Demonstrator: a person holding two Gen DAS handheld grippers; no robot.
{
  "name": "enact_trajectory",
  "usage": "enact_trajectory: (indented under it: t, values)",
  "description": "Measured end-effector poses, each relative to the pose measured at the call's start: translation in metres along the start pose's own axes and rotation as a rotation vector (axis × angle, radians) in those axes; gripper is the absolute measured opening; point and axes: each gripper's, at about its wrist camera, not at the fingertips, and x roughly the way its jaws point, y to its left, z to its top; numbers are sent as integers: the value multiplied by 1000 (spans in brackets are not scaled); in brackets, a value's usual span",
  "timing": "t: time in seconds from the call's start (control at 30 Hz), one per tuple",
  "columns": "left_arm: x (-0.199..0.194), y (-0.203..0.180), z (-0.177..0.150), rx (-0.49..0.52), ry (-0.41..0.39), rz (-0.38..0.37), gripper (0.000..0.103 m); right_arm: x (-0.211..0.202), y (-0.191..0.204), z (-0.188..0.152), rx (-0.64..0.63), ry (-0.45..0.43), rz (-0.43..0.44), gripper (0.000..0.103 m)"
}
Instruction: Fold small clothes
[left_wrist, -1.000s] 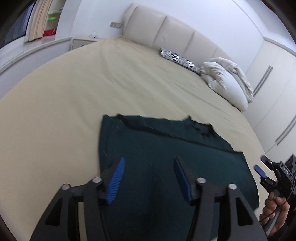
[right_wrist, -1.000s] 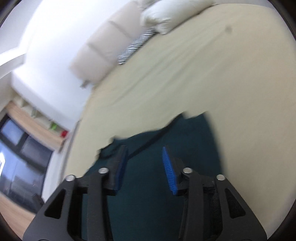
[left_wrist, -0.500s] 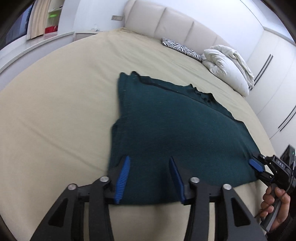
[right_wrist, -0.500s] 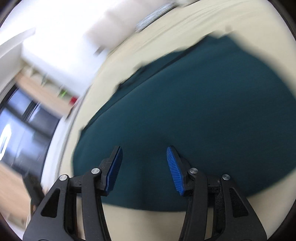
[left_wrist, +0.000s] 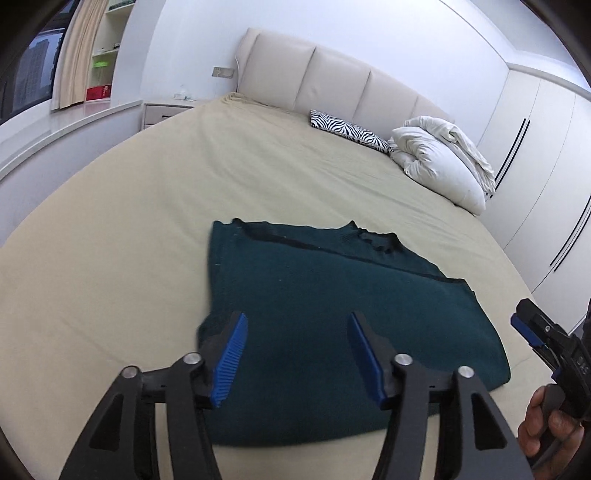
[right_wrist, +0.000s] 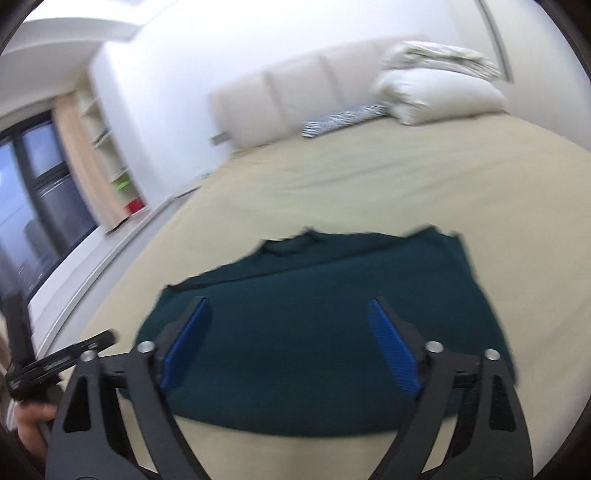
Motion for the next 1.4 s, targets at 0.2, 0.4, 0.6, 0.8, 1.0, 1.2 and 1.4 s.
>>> enact_trajectory:
  t: [0.2, 0.4, 0.6, 0.8, 1.0, 1.2, 1.4]
  values:
    - [63, -5, -5, 67, 122, 64, 64, 63, 5, 5, 111, 156, 213, 89]
    - [66, 0, -14, 119, 106, 29, 67, 144, -20, -31, 258, 350, 239, 83]
    - [47, 28, -15, 47, 107, -33, 67, 109, -112, -32, 380, 263, 262, 54]
    - [-4, 79, -14, -104, 56, 53, 71, 34, -207, -9, 505, 78, -56, 55]
    - [-29, 70, 5, -107, -3, 53, 72, 4, -189, 10, 444, 2, -78, 66]
    - [-2, 8, 17, 36, 37, 48, 77, 27, -142, 7, 406, 64, 28, 66]
    - [58, -49, 21, 163, 125, 81, 77, 57, -154, -6, 481, 140, 52, 66]
